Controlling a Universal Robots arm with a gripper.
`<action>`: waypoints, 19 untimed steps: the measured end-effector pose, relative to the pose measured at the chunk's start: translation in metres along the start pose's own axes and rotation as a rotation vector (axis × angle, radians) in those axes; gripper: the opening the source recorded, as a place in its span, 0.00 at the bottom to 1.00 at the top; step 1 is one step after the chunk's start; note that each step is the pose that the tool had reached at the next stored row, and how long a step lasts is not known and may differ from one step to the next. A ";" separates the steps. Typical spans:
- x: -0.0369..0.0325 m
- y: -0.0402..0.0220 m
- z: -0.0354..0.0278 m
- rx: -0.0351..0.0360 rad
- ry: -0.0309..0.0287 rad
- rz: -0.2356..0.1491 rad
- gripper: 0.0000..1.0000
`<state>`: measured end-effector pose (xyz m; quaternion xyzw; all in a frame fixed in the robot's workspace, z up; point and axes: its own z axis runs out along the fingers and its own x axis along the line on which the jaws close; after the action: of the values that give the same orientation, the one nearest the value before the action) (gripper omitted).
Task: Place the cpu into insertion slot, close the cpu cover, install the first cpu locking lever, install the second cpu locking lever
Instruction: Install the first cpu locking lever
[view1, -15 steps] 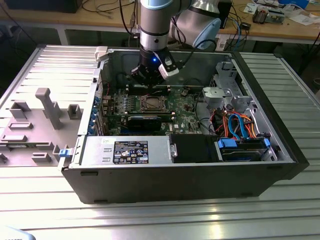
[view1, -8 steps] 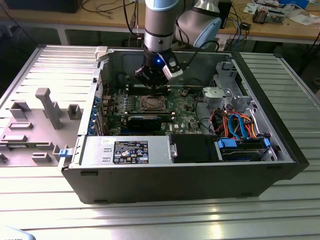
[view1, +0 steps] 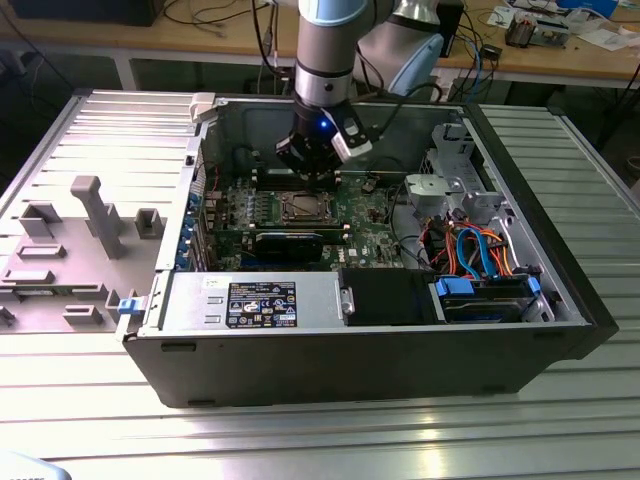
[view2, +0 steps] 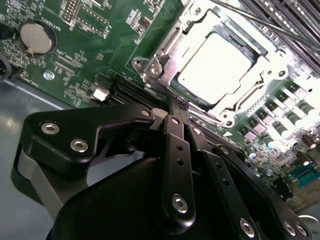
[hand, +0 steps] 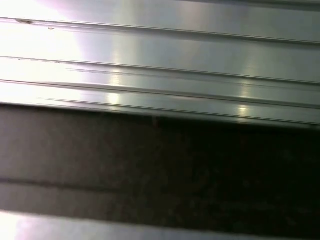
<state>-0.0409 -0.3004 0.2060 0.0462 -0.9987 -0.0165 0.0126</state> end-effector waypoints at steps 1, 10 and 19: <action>-0.0006 -0.0001 0.0005 0.0000 0.0000 0.000 0.11; -0.0042 -0.0005 0.0041 -0.0002 -0.0002 0.000 0.11; -0.0045 0.0002 -0.0054 0.0062 0.0006 0.000 0.11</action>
<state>-0.0364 -0.2999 0.2113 0.0464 -0.9988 -0.0134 0.0127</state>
